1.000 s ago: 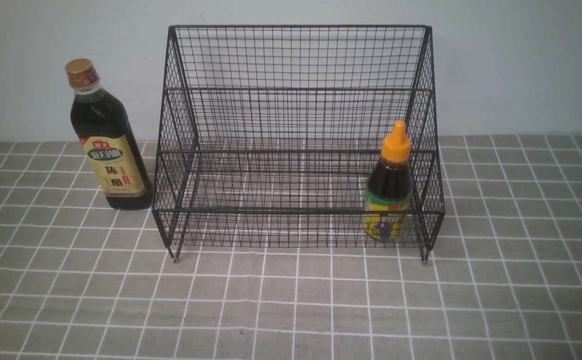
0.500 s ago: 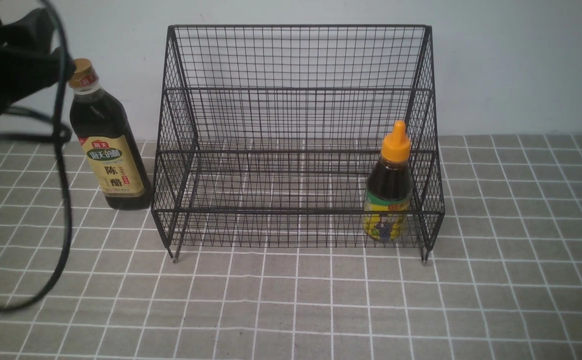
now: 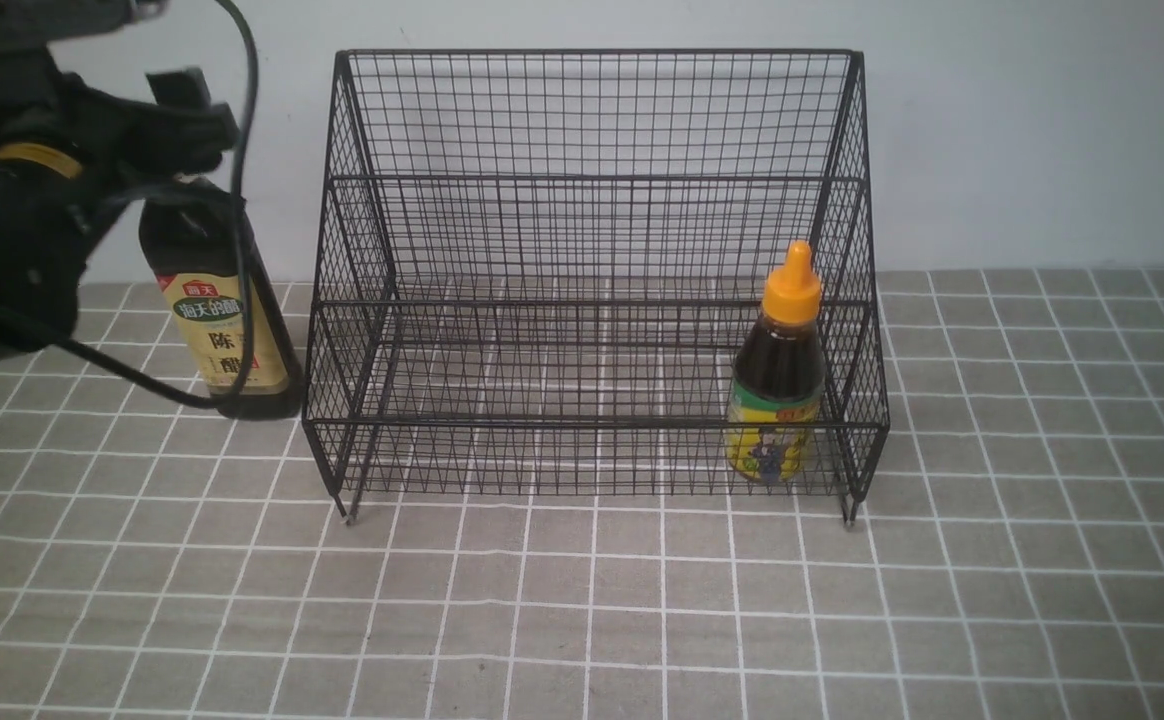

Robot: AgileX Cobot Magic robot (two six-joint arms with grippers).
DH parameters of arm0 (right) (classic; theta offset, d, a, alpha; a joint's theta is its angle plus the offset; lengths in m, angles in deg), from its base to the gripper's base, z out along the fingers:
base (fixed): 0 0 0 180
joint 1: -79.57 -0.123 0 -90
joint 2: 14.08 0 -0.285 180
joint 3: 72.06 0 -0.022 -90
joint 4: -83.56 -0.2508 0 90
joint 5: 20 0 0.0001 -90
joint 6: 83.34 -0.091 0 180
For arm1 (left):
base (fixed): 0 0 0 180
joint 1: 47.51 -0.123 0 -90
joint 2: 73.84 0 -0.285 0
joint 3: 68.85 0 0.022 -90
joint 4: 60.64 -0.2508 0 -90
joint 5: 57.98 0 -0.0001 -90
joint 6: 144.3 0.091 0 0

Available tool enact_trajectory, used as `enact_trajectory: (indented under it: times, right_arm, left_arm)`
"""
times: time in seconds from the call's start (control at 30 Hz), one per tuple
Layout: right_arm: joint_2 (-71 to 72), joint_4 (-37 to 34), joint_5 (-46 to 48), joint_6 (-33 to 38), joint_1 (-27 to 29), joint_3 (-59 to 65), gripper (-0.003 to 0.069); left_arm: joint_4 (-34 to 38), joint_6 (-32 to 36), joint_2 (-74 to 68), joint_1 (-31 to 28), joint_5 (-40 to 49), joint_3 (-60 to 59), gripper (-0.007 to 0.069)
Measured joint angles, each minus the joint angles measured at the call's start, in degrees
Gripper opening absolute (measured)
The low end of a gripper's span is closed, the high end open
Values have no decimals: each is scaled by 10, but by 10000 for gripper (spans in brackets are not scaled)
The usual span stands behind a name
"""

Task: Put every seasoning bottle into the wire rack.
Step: Use the left arm to grab the condiment bottle closest to it, then use the left arm to put the condiment bottle back on the shelf

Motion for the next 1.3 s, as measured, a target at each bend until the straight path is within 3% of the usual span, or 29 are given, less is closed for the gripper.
enact_trajectory:
  times: [0.23,0.4,0.57,0.9,1.3]
  right_arm:
    - [0,0,0,0,0,0,-12]
    - [0,0,0,0,0,0,-12]
    - [0,0,0,0,0,0,-12]
    - [0,0,0,0,0,0,-12]
    - [0,0,0,-5,0,0,-12]
  left_arm:
    - [0,6,-58,0,-3,13,483]
    - [-1,34,-65,0,-26,15,302]
    - [6,53,-63,0,-27,15,308]
    - [65,110,41,-1,109,29,301]
    - [203,233,101,-1,233,162,301]
